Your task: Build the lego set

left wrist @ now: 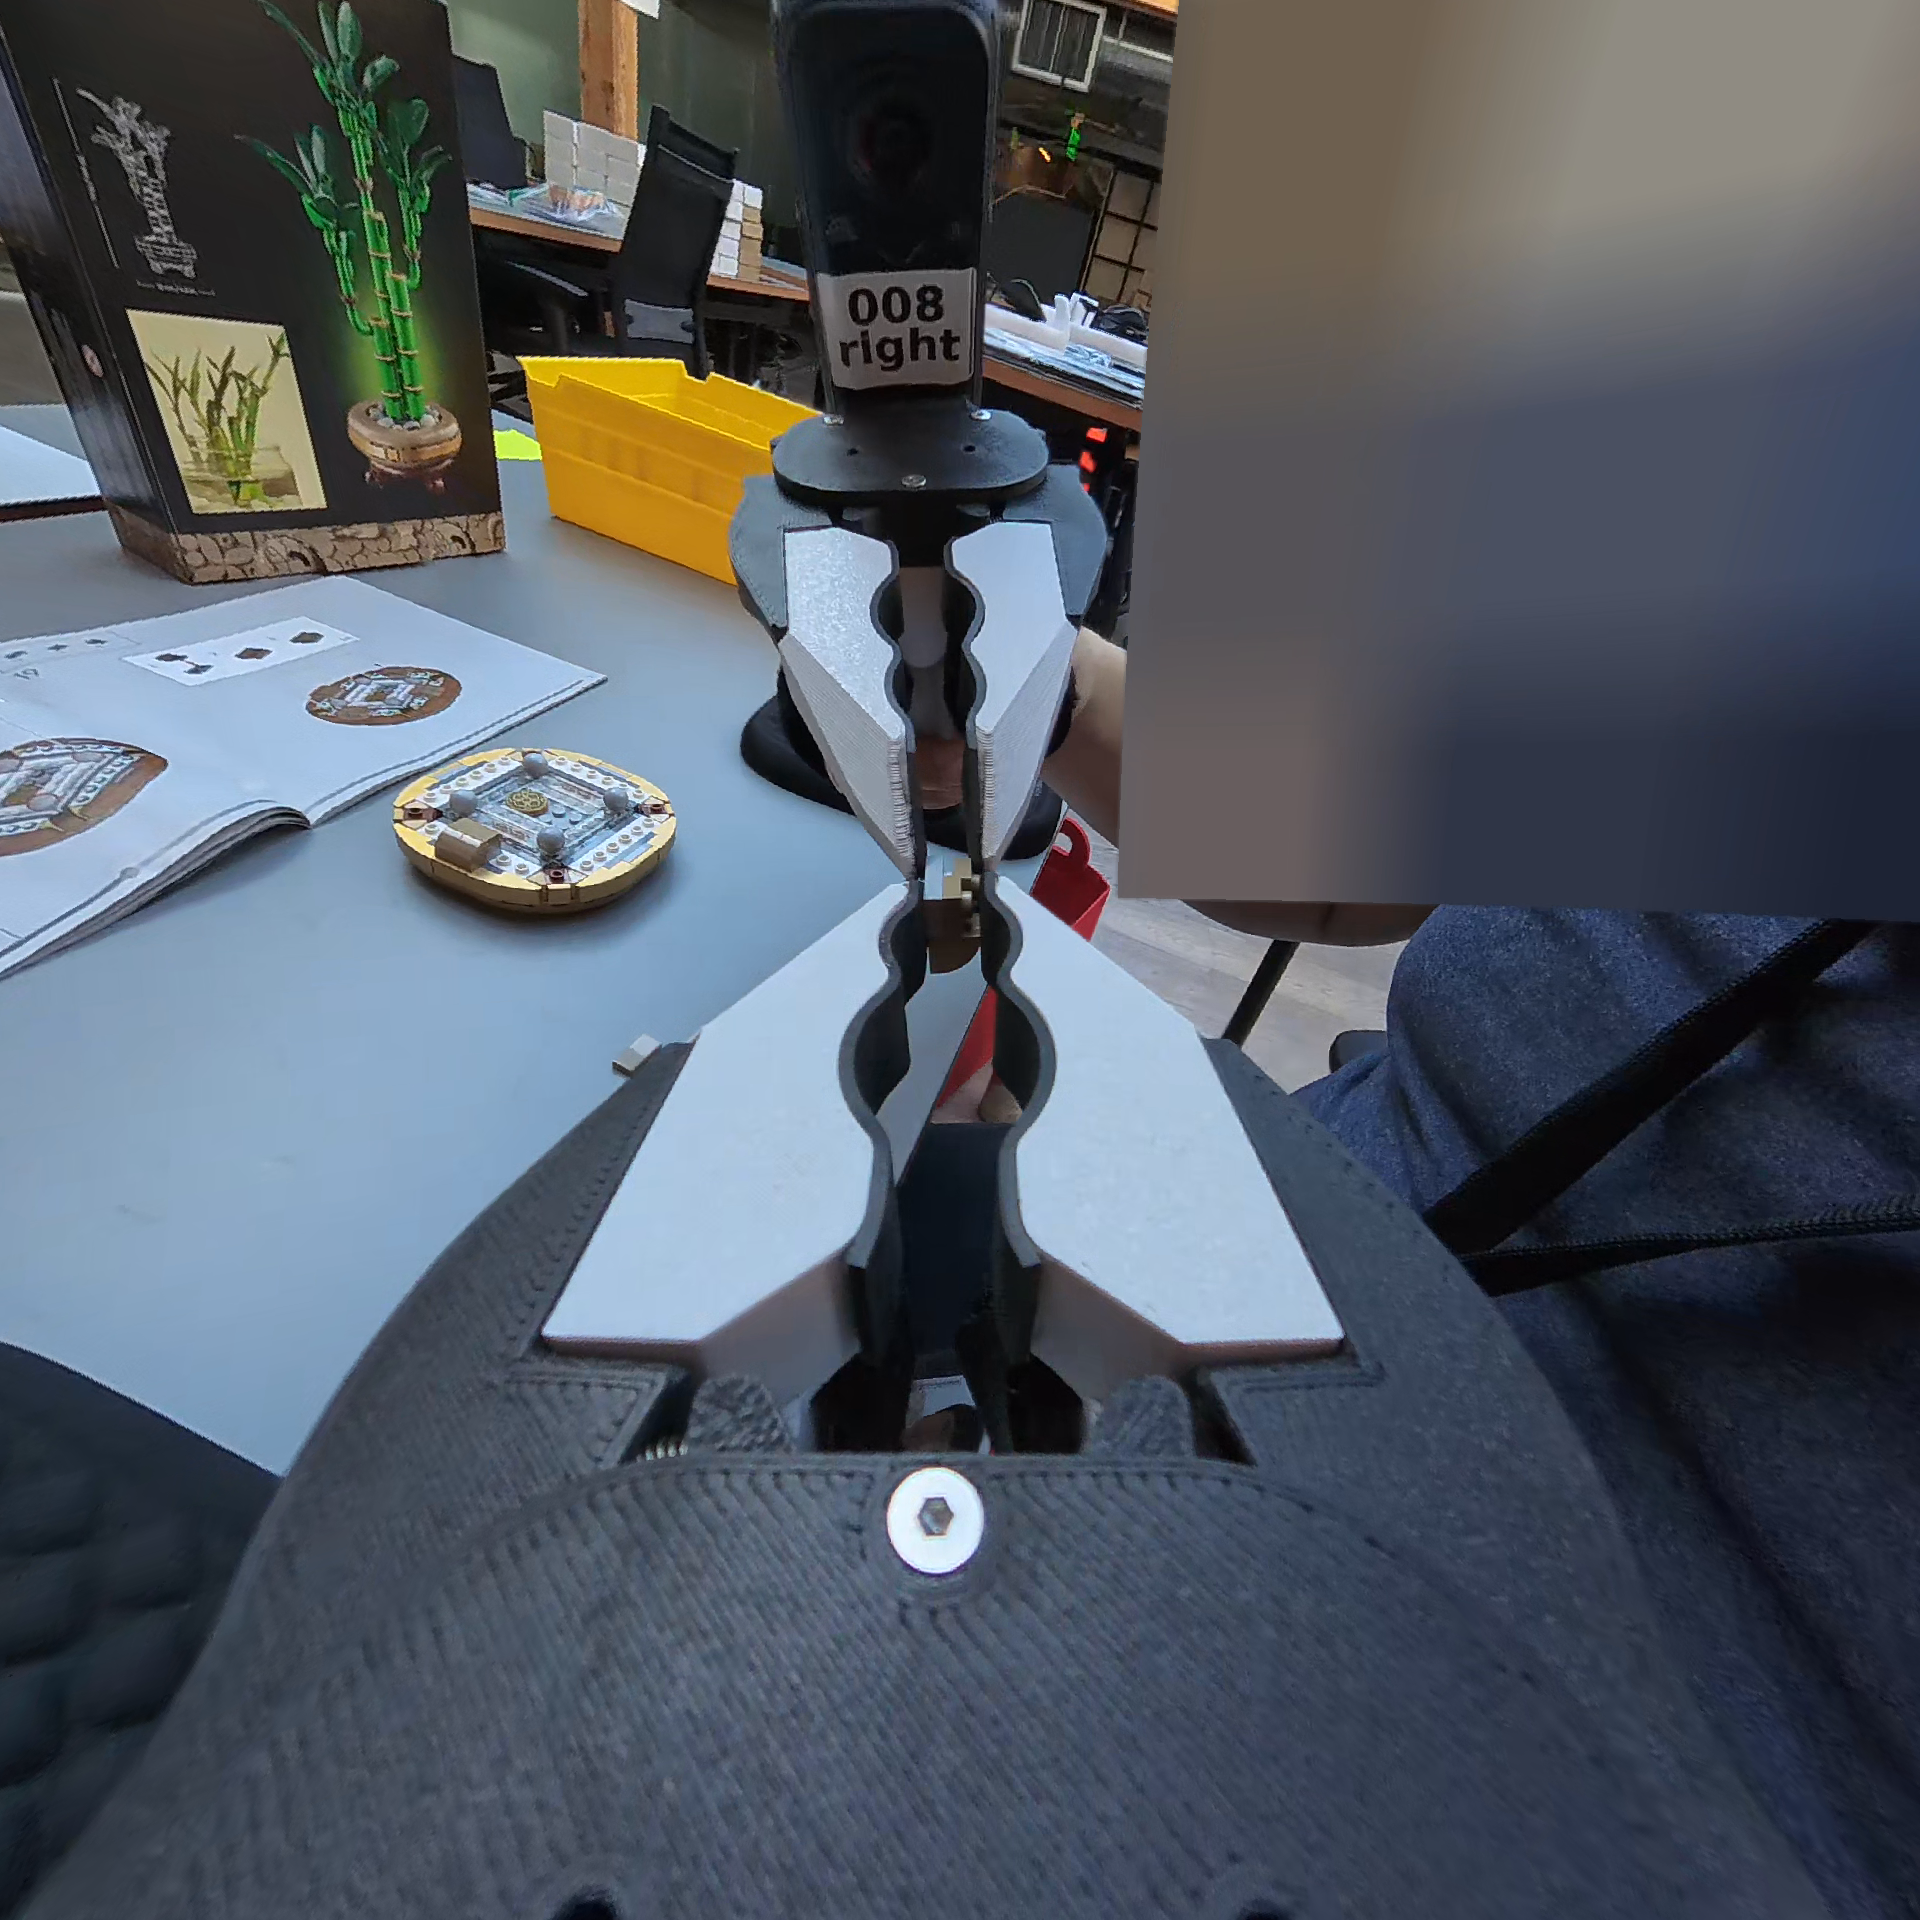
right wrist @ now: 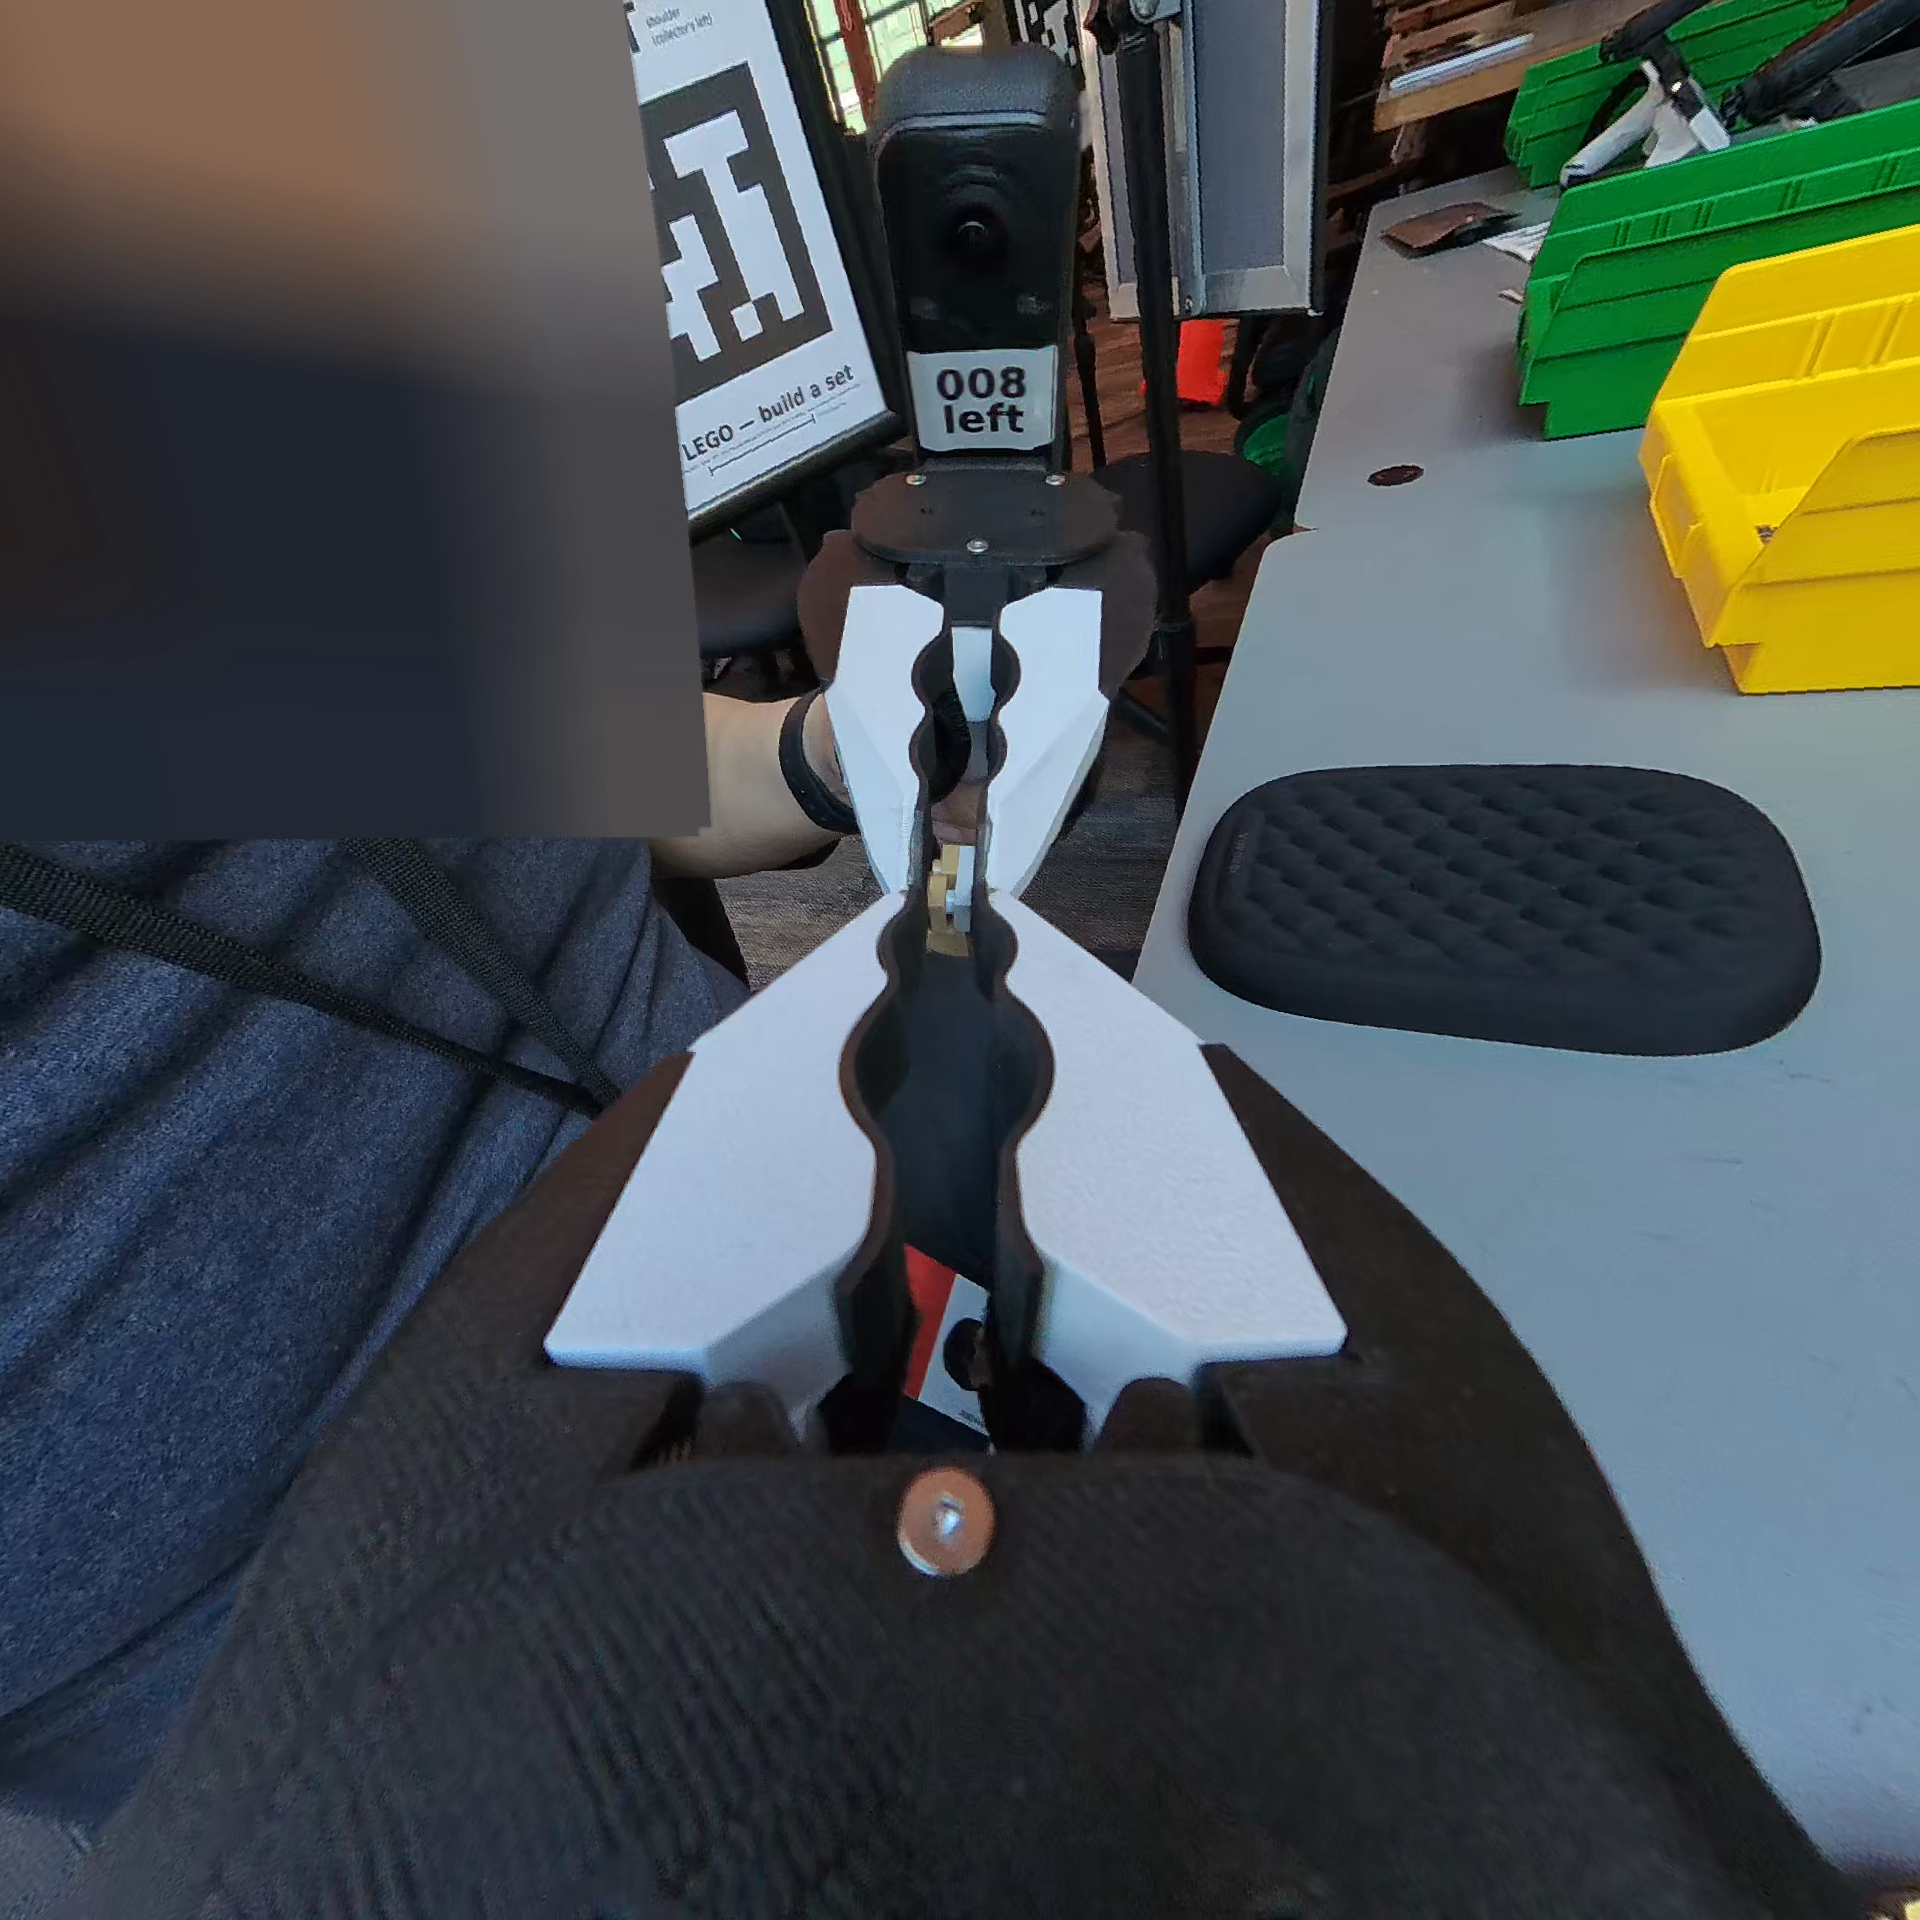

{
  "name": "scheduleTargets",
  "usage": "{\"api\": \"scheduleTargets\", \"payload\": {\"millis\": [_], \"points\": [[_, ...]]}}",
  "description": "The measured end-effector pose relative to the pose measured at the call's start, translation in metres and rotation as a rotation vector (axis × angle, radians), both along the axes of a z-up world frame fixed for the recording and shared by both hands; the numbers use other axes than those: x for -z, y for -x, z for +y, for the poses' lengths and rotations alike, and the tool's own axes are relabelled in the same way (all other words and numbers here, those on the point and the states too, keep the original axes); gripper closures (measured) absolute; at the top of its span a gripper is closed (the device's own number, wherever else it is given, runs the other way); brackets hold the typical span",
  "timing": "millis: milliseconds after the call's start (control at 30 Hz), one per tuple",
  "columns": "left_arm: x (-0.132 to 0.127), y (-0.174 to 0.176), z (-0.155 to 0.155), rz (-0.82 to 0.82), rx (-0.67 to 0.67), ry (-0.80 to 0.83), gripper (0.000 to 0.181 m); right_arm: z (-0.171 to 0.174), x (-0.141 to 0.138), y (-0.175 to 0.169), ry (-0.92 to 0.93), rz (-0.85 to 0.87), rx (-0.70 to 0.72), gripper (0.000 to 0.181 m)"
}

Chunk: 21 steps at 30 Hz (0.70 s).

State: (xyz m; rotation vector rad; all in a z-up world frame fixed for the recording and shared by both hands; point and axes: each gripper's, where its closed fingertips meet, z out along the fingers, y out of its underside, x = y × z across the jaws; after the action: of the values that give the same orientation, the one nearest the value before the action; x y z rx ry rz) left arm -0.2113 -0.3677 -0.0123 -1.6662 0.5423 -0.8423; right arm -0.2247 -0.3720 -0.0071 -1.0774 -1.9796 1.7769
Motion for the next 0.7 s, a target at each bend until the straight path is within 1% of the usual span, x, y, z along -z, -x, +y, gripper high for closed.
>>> {"api": "scheduleTargets", "payload": {"millis": [233,600,667,700], "points": [[0.0025,-0.0005,-0.0016,0.058,-0.003,0.001,0.173,-0.0015,0.0026,-0.0008,0.003,0.001,0.000,0.174],[0.0030,-0.0016,-0.0012,0.050,0.002,0.008,0.173,-0.0010,0.0031,-0.0018,0.060,-0.013,0.016,0.174],[0.0007,-0.0010,-0.0008,0.013,0.003,0.013,0.173,-0.0009,0.0000,-0.0017,0.065,0.031,0.019,0.173],[-0.0011,-0.0005,-0.0004,-0.015,0.004,0.021,0.173,-0.0008,-0.0020,-0.0023,0.048,0.072,0.023,0.167]]}}
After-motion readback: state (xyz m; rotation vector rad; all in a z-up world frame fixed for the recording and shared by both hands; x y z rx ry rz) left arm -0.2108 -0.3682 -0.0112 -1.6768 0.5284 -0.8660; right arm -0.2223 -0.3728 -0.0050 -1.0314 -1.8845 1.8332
